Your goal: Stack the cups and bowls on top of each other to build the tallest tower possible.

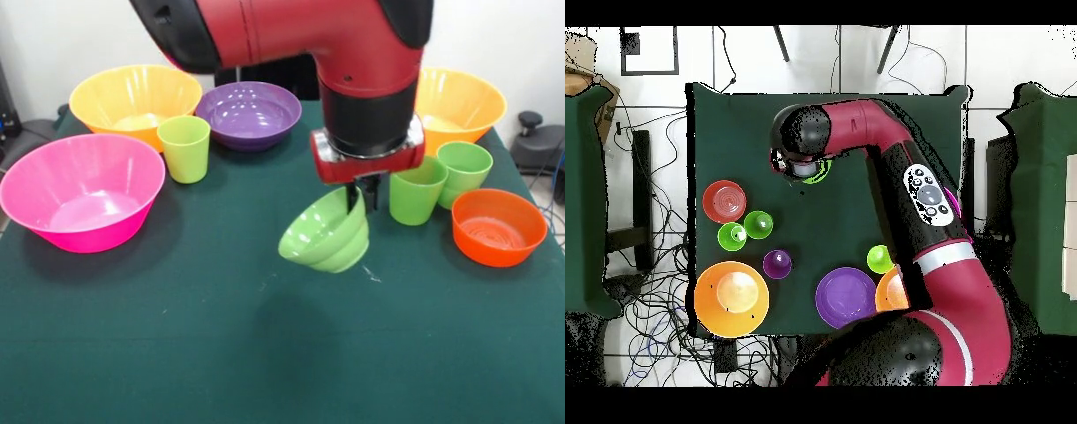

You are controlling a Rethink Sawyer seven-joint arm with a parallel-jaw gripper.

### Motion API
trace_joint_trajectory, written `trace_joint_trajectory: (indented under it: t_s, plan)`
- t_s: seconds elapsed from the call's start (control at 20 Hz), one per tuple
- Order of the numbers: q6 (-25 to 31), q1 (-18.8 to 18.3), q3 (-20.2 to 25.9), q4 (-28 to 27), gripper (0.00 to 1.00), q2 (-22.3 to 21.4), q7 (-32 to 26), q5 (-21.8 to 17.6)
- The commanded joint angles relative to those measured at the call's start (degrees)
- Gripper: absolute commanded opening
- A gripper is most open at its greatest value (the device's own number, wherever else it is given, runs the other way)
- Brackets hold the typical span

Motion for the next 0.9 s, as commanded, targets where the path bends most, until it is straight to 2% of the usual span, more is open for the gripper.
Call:
trace_joint_trajectory:
  t_s: [0.05,0.4,0.9]
  plan:
    - [4.2,-1.1,-0.6,4.9,0.00,-3.1,-17.1,-2.5]
    - [1.9,-0.7,-1.6,9.2,0.00,-6.3,-13.0,-3.2]
    - [-1.1,-0.8,-1.9,11.3,0.00,-7.0,-10.7,-3.8]
